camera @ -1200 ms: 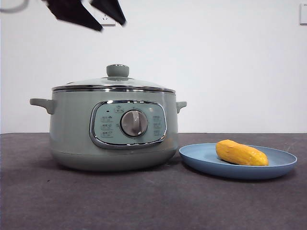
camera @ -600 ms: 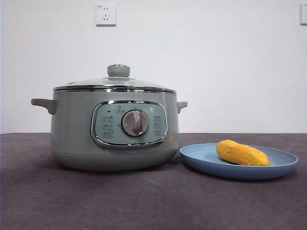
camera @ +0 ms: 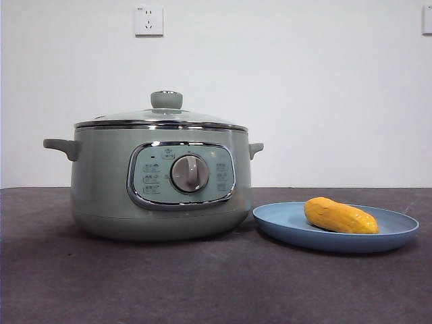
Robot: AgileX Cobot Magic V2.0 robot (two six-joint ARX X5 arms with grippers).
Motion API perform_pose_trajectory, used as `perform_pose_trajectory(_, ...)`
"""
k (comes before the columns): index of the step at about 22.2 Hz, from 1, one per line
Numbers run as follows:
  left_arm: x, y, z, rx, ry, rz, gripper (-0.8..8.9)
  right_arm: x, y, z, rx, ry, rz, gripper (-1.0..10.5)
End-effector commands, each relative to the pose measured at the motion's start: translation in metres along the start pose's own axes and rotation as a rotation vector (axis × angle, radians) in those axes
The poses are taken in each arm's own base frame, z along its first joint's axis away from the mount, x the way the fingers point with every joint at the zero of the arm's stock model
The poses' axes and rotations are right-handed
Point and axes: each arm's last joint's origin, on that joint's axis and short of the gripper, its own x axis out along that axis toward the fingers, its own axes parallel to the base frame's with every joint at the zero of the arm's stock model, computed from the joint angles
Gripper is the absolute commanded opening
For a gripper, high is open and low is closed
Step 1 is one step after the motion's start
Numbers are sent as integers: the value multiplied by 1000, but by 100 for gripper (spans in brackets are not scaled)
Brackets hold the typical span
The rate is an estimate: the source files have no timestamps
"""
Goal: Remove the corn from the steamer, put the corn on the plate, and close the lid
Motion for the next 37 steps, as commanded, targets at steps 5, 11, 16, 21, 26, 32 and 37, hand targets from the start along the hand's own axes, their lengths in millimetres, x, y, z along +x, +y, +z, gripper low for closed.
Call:
perform_pose_trajectory(5,1,0,0,-1,1,-2,-4,1,-1,0,-8,1,-5,1)
perform_pose_trajectory(11,1,0,0,-1,1,-1,-4,1,-1,0,-8,0,-5,1)
perform_pose_trajectory(16,1,0,0,-1,1,0,-4,1,-1,0,-8,0,-5,1)
perform_pose_trajectory(21,1,0,0,-1,1,0,-4,1,-1,0,-8,0,-5,1)
perform_pose_trajectory(26,0,2,3,68,-33,81,-4,1,-1,0,-8,0,-5,1)
perform_pose_trajectory(32,-14,10,17,300,-232,270,-4,1,-1,0,-8,0,-5,1)
perform_pose_trajectory(37,-34,22,3,330,-487,411,-4,1,-1,0,-8,0,-5,1)
